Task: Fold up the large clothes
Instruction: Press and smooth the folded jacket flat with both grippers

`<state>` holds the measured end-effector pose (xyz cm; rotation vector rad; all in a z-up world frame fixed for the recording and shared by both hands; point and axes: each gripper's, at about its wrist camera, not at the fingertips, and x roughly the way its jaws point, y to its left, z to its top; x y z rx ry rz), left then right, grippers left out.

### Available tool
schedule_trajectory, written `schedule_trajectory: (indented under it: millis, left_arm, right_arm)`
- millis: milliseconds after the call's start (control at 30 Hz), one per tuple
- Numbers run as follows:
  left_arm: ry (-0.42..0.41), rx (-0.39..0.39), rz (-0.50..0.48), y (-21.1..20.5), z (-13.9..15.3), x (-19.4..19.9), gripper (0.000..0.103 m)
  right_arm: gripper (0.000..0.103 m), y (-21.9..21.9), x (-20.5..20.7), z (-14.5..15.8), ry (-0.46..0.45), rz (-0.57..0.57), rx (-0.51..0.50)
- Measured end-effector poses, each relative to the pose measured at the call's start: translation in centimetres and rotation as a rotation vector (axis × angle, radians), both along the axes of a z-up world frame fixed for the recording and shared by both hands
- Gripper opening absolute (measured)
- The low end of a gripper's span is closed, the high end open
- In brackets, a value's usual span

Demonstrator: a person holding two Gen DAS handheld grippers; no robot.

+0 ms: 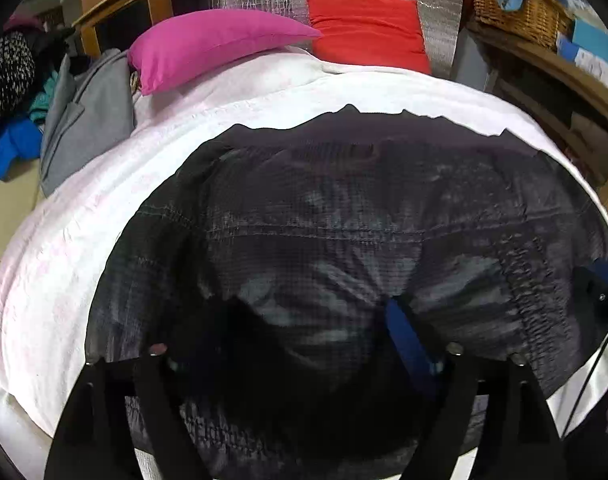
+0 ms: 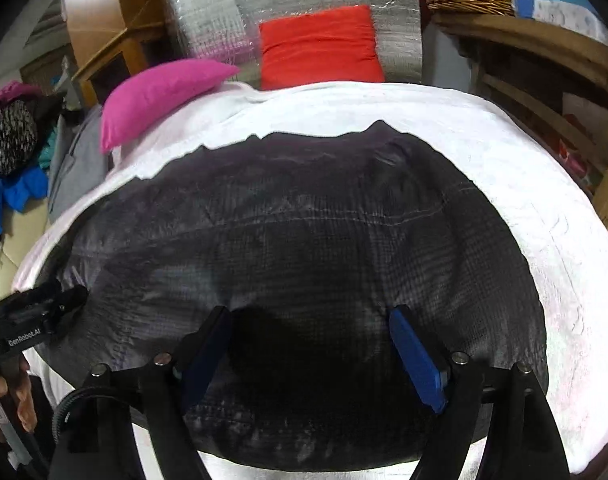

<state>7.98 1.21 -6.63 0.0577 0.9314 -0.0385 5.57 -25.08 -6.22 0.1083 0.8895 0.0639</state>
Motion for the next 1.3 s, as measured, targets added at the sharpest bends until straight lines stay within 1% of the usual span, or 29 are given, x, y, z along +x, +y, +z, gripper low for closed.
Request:
schedule_trajectory:
  millis: [133, 167, 233, 367, 433, 500, 533, 600, 700, 767, 833, 867, 933, 1000, 1067, 1133, 1200, 1300]
  left_arm:
    - [-0.001, -0.001, 0.01, 0.2, -0.1, -0.1, 0.086]
    - [0.006, 0.001, 0.015, 0.2, 0.1, -0.2, 0.086]
    - [0.007, -0.007, 0.025, 0.5, 0.7, -0.6, 0.086]
    - [-0.05, -0.042, 0.053, 1.0, 2.4, -2.6, 0.086]
    - [-0.074, -0.052, 0.078, 1.2, 2.8, -3.6, 0.086]
    - [-0.082, -0.069, 0.077, 0.9, 2.5, -4.5, 0.086]
    - [-0.078, -0.061, 0.071, 0.6, 2.1, -4.7, 0.086]
    - [-0.06, -0.015, 0.059, -0.3, 1.1, -4.9, 0.086]
    - [-0.028, 0.046, 0.051, -1.2, -0.4, -4.6, 0.087]
    - [-0.031, 0.052, 0.063, -1.4, 0.1, -4.8, 0.087]
    - [-0.044, 0.035, 0.069, -1.2, 1.2, -5.6, 0.087]
    - [-0.059, 0.032, 0.073, -1.1, 1.6, -6.0, 0.087]
    - [-0.085, 0.037, 0.086, -0.6, 2.1, -6.7, 0.087]
    - [-0.08, 0.033, 0.12, 0.3, 1.8, -7.1, 0.087]
    - [-0.026, -0.005, 0.158, 1.5, 0.5, -6.9, 0.087]
    - [-0.006, -0.032, 0.176, 2.2, 0.0, -7.1, 0.087]
    - [-0.015, -0.04, 0.18, 2.3, 0.5, -7.3, 0.087]
    - [-0.038, -0.042, 0.19, 2.6, 1.4, -7.5, 0.087]
  right_arm:
    - [0.085, 0.5, -0.1, 0.2, 0.008, -0.009, -0.029]
    - [0.085, 0.5, -0.3, 0.6, 0.009, -0.022, -0.024]
    - [0.085, 0.4, -1.1, 1.8, -0.015, -0.038, 0.005]
    - [0.085, 1.3, -3.6, 3.6, -0.089, -0.04, 0.016]
    - [0.085, 2.0, -4.5, 3.7, -0.108, -0.033, 0.005]
    - [0.085, 2.6, -4.9, 3.2, -0.12, -0.028, -0.026]
    - [0.085, 2.9, -5.0, 2.6, -0.111, -0.03, -0.039]
    - [0.086, 3.3, -4.8, 1.5, -0.09, -0.026, -0.062]
    - [0.089, 3.8, -4.4, -0.5, -0.058, -0.021, -0.131]
    - [0.089, 3.9, -4.8, 0.2, -0.067, -0.028, -0.145]
    - [0.089, 3.4, -5.4, 1.4, -0.095, -0.045, -0.129]
    - [0.089, 2.8, -6.0, 2.1, -0.127, -0.065, -0.12]
    - [0.089, 1.6, -6.6, 2.6, -0.147, -0.102, -0.108]
    - [0.09, -0.1, -6.4, 2.0, -0.113, -0.145, -0.096]
    - [0.09, -1.5, -6.0, 0.7, -0.06, -0.195, -0.08]
    - [0.092, -2.3, -5.9, 0.1, -0.037, -0.213, -0.054]
    - [0.092, -2.3, -6.2, 0.6, -0.057, -0.215, -0.053]
    - [0.092, -1.7, -6.7, 1.6, -0.114, -0.19, -0.072]
